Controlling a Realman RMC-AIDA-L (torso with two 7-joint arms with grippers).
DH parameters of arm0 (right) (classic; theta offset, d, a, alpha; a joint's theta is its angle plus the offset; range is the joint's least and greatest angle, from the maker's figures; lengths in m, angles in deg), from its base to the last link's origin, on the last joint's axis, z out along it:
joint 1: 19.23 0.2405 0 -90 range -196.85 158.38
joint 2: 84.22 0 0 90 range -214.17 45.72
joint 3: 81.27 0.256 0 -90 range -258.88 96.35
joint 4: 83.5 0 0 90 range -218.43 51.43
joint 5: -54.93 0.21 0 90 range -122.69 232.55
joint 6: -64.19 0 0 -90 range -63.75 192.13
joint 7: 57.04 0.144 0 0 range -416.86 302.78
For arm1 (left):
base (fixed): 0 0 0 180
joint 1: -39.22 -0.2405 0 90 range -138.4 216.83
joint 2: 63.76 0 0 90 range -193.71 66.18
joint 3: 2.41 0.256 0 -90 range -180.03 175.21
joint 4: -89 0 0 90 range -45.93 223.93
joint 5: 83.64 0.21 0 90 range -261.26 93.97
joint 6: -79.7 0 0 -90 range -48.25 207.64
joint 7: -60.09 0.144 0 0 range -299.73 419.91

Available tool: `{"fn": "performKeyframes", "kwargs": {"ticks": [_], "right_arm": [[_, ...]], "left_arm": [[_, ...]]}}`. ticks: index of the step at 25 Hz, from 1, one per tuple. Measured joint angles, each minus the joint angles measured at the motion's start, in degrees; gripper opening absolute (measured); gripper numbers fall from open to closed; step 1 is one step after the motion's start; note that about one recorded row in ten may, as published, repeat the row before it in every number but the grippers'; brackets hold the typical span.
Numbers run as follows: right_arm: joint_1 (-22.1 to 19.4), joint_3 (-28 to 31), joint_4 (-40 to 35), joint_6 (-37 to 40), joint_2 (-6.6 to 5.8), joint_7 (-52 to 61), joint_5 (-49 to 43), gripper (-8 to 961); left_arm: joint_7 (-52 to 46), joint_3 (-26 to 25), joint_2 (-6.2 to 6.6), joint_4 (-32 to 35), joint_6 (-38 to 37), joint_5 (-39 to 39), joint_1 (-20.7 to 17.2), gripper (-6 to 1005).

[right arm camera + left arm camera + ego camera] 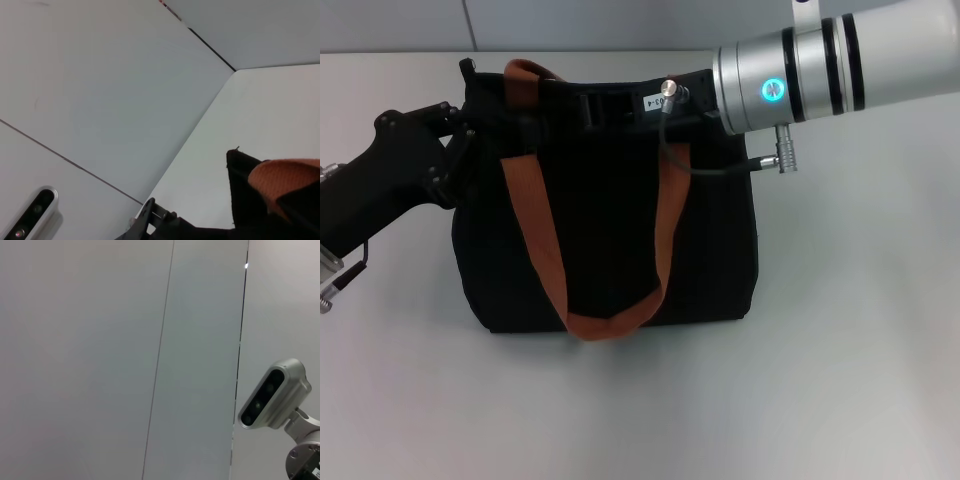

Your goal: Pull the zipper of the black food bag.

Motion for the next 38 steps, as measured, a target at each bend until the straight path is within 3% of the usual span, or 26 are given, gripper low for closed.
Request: {"fn": "performKeyframes", "kwargs": {"ticks": [2,7,16,22,38], "right_arm": [[0.0,0.0,0.0,0.0,0.01,0.0,0.2,259],[0.0,-0.1,0.0,0.0,0.04,0.0,0.4,83],[0.0,0.0,0.6,-0.1,0.04,0.2,1.0,91],[0.3,-3.1,1.2,-0.8,0.08,0.0,4.9,88],[0.5,-7.0,0.2,-4.5,0.11,0.6,4.6,53]], "left_arm": [[0.0,0.0,0.0,0.0,0.0,0.0,0.0,50],[0.0,0.1,0.0,0.0,0.0,0.0,0.0,50],[0.0,0.2,0.0,-0.2,0.0,0.0,0.0,52],[0.0,0.2,-0.06,-0.2,-0.1,0.0,0.0,53],[0.0,0.0,-0.07,-0.2,-0.5,0.1,-0.1,55]]}}
